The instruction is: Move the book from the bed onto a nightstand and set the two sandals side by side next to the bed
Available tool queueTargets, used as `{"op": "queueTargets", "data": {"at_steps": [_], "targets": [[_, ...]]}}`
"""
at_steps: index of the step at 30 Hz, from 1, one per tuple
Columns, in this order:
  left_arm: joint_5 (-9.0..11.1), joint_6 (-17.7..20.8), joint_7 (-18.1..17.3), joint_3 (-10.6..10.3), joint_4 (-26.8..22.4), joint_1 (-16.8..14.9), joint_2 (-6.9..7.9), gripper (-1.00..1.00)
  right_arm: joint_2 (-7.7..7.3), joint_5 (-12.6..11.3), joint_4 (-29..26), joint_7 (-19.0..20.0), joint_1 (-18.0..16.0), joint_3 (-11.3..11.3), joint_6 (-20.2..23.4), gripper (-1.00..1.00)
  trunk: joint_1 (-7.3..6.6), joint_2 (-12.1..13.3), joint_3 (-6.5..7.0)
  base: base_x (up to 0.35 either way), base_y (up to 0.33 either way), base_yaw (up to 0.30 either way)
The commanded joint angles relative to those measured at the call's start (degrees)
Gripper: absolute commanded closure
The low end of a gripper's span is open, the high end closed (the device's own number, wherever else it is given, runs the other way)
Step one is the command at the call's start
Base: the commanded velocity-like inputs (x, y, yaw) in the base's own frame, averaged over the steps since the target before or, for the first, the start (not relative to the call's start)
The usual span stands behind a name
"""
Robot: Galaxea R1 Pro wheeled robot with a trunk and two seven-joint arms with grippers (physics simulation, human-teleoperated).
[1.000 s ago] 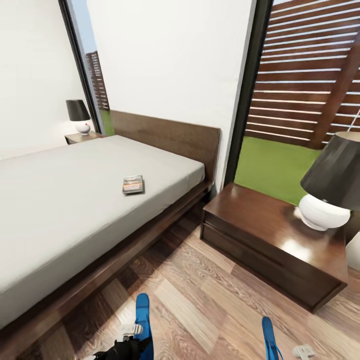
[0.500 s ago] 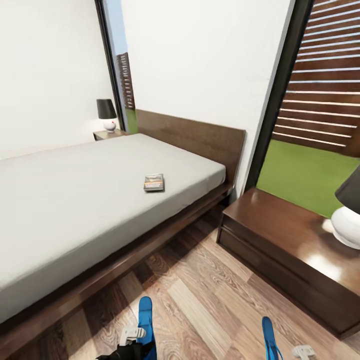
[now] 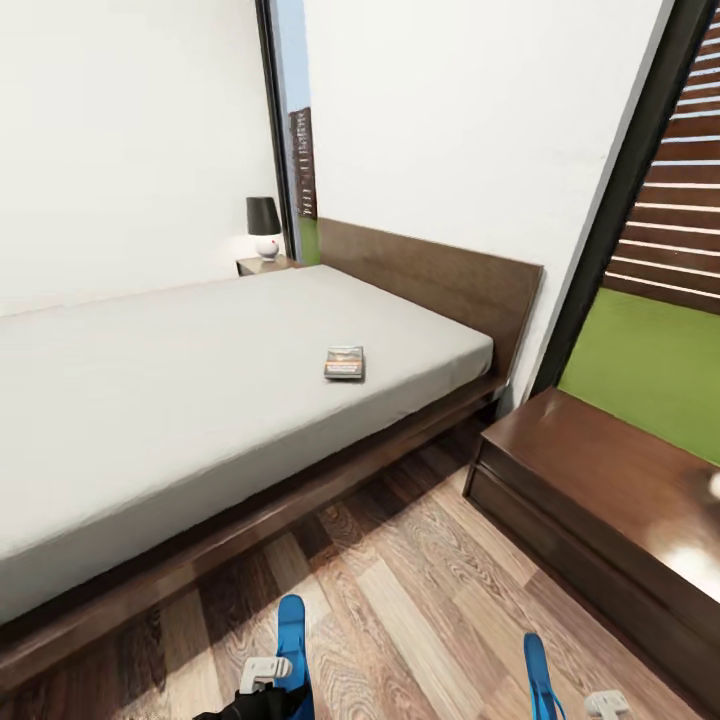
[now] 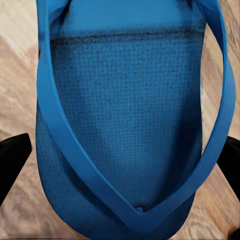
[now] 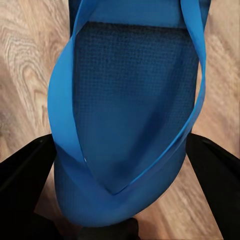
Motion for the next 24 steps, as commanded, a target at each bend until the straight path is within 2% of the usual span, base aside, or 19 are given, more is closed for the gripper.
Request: {"op": "queueTargets", "data": {"at_steps": [1, 5, 16, 24], "targets": [[0.08, -0.06, -0.22, 0.27, 0.07, -0.04, 0.01, 1.00, -0.04, -0.54, -0.01, 0.27, 0.00, 0.46, -0.02, 1.00, -0.01, -0.02, -0.05, 0.000, -0.027, 0.260], [0.08, -0.06, -0.22, 0.27, 0.09, -0.04, 0.02, 1.00, -0.04, -0.54, -0.01, 0.35, -0.01, 0.46, -0.02, 1.00, -0.01, -0.02, -0.05, 0.000, -0.010, 0.157], [0.08, -0.06, -0.22, 0.27, 0.10, 0.04, -0.01, 1.00, -0.04, -0.54, -0.01, 0.41, -0.03, 0.47, -0.02, 1.00, -0.01, -0.02, -0.05, 0.000, -0.001, 0.044], [0.08, -0.06, -0.22, 0.27, 0.11, 0.05, 0.03, 1.00, -0.04, -0.54, -0.01, 0.42, -0.01, 0.47, -0.02, 1.00, -0.01, -0.02, -0.05, 0.000, 0.000, 0.264]]}}
